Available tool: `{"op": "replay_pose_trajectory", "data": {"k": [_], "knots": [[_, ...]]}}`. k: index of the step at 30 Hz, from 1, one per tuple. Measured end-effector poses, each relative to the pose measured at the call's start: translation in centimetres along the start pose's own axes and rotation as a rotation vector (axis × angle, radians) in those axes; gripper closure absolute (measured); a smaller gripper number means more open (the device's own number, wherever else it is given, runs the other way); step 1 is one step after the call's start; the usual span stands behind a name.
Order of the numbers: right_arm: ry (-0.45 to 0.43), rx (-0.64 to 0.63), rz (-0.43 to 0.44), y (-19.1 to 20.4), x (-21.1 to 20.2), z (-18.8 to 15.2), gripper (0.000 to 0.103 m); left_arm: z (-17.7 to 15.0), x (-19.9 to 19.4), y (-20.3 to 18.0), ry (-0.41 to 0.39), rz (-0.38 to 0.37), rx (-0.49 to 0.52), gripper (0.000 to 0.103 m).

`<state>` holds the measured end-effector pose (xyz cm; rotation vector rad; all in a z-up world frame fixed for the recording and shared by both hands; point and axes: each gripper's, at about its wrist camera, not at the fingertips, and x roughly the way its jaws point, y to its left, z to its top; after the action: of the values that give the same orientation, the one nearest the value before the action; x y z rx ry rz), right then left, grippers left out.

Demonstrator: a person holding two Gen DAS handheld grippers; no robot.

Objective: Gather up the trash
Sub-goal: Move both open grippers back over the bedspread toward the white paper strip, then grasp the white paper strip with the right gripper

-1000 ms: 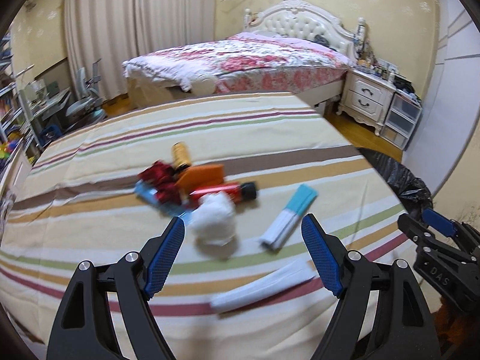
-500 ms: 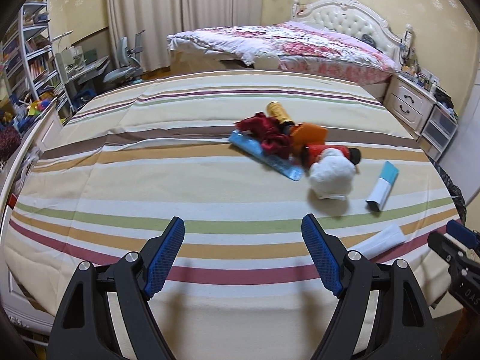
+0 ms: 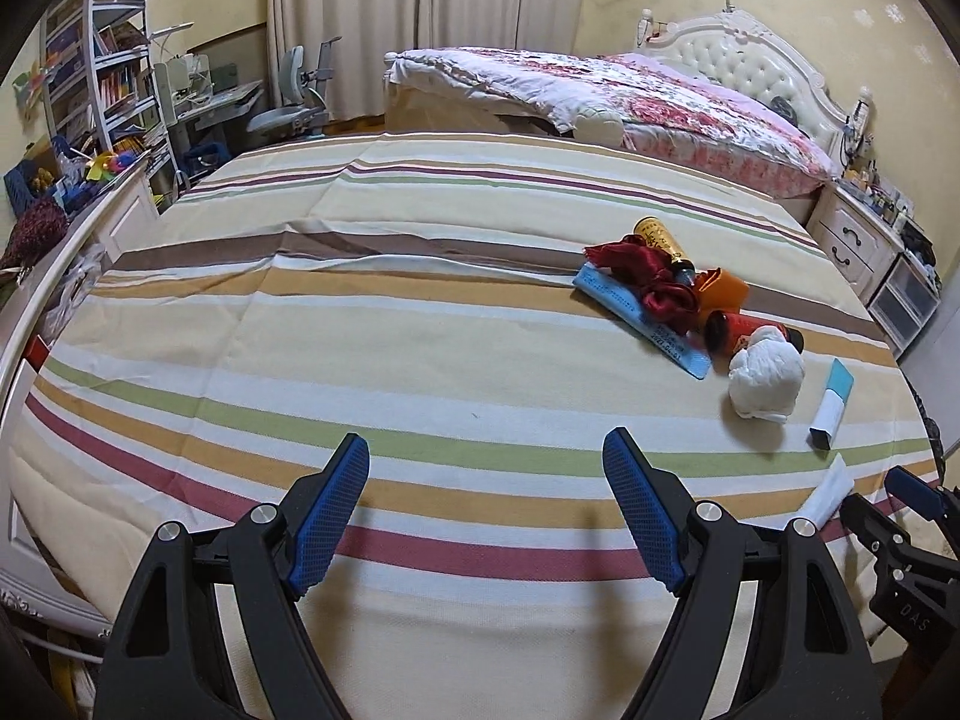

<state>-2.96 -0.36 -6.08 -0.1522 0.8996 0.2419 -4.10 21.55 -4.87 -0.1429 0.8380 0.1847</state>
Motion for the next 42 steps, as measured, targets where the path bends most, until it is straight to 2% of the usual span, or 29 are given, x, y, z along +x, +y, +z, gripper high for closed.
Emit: {"op": "replay_pose_trajectory", "data": {"k": [7, 11, 15, 22, 28, 31, 36, 39, 42], "knots": [[-0.005, 0.037, -0.030, -0.5, 1.2, 1.6, 0.039, -0.1, 0.7, 1.1, 0.018, -0.011, -0.021, 0.025], [-0.010, 0.047, -0.034, -0.1, 0.6, 1.8, 0.039, -0.1, 0.7, 1.5, 0.015, -0.016, -0.028, 0.025], [-0.007, 0.061, 0.016, 1.1, -0.2, 1.7, 0.039, -0.1, 0.6, 2.3, 0.010, -0.019, -0.041, 0.025], [0.016, -0.008, 0.042, 4.7, 0.2, 1.8, 0.039, -0.3, 0.5, 2.9, 0.009, -0.029, -0.057, 0.025], [0.054, -0.006, 0.007, 4.0, 0.5, 1.1, 0.041, -0.5, 0.3, 3.0, 0.004, -0.039, -0.055, 0.025], [0.052, -0.007, -0.004, 3.6, 0.2, 0.9, 0.050, -0.5, 0.4, 2.9, 0.004, -0.044, -0.052, 0.025], [0.053, -0.014, -0.011, 3.4, 0.0, 0.7, 0.073, -0.5, 0.3, 2.4, 0.005, -0.056, -0.041, 0.025], [0.050, -0.024, -0.015, 3.3, 0.0, 0.7, 0.082, -0.5, 0.3, 2.1, 0.005, -0.060, -0.034, 0.025], [0.044, -0.015, -0.022, 2.7, -0.1, 0.6, 0.086, -0.5, 0.3, 1.8, 0.007, -0.064, -0.029, 0.025]]}}
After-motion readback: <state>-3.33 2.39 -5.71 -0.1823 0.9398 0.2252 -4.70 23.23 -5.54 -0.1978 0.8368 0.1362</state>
